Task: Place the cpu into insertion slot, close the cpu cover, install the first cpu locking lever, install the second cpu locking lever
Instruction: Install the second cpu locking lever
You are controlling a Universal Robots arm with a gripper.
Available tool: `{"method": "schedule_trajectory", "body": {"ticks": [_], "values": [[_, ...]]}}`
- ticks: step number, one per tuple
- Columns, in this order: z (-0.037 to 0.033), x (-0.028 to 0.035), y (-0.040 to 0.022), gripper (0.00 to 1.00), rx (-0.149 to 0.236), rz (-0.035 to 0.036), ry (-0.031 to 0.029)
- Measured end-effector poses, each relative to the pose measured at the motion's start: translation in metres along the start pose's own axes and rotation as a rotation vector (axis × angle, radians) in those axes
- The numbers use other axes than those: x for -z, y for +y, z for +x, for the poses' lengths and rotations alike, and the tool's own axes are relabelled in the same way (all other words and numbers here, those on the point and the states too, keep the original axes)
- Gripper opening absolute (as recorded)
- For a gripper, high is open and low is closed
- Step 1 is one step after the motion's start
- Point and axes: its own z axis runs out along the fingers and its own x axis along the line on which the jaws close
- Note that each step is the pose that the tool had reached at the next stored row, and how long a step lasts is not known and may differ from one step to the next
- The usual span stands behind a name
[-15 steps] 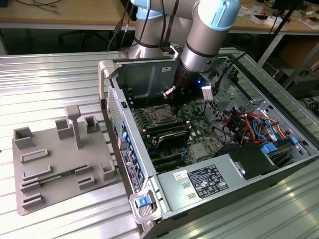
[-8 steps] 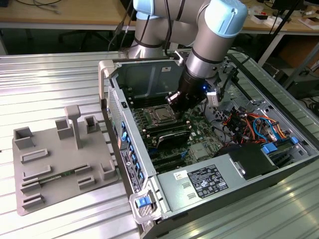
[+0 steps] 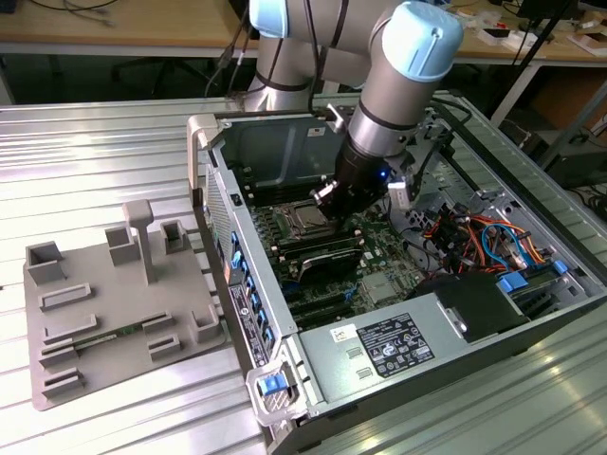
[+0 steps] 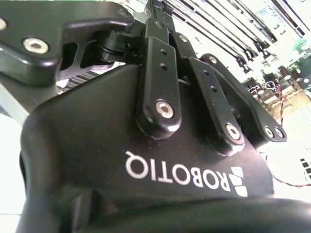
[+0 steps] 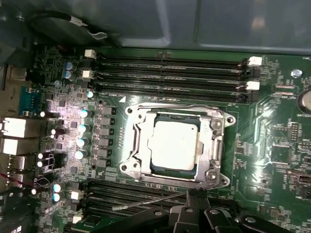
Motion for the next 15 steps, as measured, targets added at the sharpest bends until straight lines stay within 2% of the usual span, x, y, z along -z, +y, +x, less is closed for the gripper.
{"method": "schedule_trajectory", "body": {"ticks": [2,4,9,11,15], "values": [[0.0061,-0.0009,0.0007,0.11,0.000,-0.0009,-0.0002],[0.0170,-0.0019,0.0017,0.11,0.000,-0.0031,-0.0005],[0.0359,-0.0037,0.0036,0.11,0.000,-0.0081,-0.0013],[0.0466,-0.0049,0.0047,0.11,0.000,-0.0116,-0.0017],[0.0615,-0.0059,0.0061,0.11,0.000,-0.0189,-0.0026]]}}
